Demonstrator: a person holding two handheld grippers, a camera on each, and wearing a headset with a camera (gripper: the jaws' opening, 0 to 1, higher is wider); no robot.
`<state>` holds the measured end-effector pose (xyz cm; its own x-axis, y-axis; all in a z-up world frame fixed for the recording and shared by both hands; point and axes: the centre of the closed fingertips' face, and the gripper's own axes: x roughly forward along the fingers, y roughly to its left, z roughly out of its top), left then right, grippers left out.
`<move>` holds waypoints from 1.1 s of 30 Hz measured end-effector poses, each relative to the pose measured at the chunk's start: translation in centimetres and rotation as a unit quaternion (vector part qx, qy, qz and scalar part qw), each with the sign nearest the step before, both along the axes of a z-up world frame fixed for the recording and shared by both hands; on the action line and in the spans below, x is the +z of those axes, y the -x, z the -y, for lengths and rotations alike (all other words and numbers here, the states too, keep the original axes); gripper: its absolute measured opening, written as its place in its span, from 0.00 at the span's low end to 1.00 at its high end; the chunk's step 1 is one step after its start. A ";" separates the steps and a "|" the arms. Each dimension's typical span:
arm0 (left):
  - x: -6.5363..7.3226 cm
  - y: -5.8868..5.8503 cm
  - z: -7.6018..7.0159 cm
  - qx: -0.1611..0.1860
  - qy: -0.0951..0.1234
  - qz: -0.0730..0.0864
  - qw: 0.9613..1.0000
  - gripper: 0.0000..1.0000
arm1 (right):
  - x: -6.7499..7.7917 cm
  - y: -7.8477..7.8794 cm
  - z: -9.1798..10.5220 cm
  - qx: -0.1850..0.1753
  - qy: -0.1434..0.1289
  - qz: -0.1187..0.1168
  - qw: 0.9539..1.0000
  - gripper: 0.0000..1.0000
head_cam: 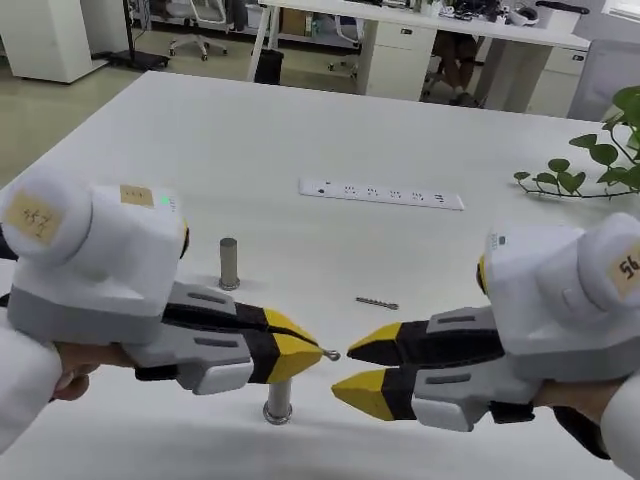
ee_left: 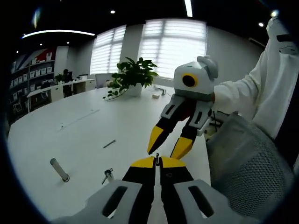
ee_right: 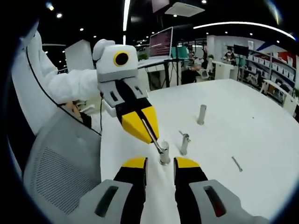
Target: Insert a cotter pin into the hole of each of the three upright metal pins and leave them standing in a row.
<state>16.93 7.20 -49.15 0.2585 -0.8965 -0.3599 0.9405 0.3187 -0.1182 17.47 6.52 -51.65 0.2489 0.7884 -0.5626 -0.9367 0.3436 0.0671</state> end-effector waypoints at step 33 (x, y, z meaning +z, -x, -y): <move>-1.2 2.1 -0.2 -0.052 -0.014 0.009 0.999 0.00 | -0.4 2.6 -1.0 0.083 0.021 -0.004 0.996 0.00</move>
